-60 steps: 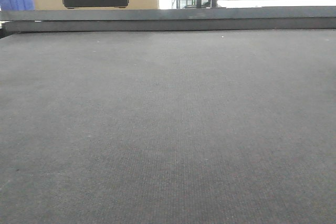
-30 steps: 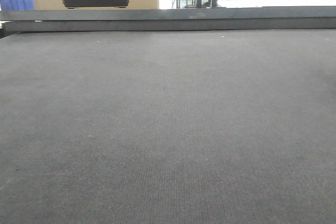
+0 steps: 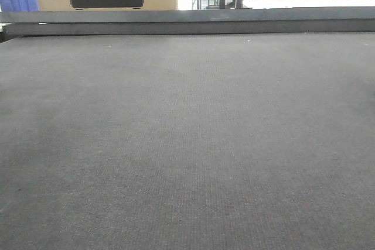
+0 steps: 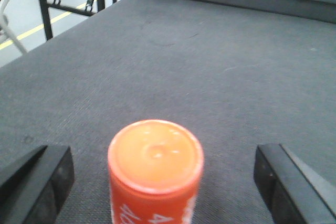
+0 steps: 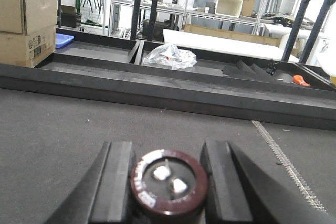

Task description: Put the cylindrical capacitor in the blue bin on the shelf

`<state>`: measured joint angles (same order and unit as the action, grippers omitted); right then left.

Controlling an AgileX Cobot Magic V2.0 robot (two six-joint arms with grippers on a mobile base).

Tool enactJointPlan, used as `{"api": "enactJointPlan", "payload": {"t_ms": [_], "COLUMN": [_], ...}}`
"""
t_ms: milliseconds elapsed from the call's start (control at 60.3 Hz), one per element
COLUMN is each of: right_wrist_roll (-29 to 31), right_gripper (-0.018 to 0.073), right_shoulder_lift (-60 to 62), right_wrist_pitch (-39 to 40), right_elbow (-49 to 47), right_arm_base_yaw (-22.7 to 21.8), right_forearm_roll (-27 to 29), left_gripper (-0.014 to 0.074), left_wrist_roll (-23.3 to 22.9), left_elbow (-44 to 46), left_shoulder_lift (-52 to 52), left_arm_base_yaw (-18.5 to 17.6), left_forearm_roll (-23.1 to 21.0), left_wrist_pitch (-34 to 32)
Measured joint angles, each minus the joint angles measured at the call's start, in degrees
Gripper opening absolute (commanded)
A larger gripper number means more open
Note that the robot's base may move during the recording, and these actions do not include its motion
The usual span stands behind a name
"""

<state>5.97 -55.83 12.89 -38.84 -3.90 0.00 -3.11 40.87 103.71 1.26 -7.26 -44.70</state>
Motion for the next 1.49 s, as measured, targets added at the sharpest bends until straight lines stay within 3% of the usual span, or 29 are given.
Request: {"api": "enactJointPlan", "payload": {"t_ms": [149,514,613,796,912,1044,1193,1492], "right_wrist_roll": [0.0,0.0,0.0,0.0,0.0,0.0,0.0,0.0], "right_gripper": [-0.0162,-0.0162,-0.0162,-0.0162,-0.0162,-0.0162,-0.0162,-0.0162], "right_shoulder_lift": [0.0,0.0,0.0,0.0,0.0,0.1,0.09,0.09], "right_wrist_pitch": [-0.11,-0.11,-0.11,-0.41,-1.79,-4.42,-13.38,-28.94], "right_elbow": [0.0,0.0,0.0,0.0,0.0,0.0,-2.59,-8.54], "right_arm_base_yaw": [0.0,0.0,0.0,0.0,0.0,0.0,0.0,0.0], "right_forearm_roll": [0.0,0.0,0.0,0.0,0.0,0.0,0.0,2.25], "left_gripper": [0.0601,0.0566,0.0378,-0.0094,-0.0109,-0.0111,-0.0111,-0.0111], "left_wrist_roll": [0.0,0.0,0.0,0.12,0.12,0.12,0.12,0.12], "left_elbow": [2.37,5.29,6.38,7.02,7.15,7.15,7.04,11.86], "left_shoulder_lift": [3.76,8.58,8.6,8.7,8.02,4.45,-5.44,-26.38], "left_arm_base_yaw": [0.0,0.09,0.09,0.09,0.24,0.49,-0.76,-6.3], "left_forearm_roll": [-3.71,-3.92,-3.92,-3.92,-2.68,3.06,11.05,14.15], "left_wrist_pitch": [-0.11,-0.13,-0.13,0.2,2.06,9.69,20.28,47.85]}}
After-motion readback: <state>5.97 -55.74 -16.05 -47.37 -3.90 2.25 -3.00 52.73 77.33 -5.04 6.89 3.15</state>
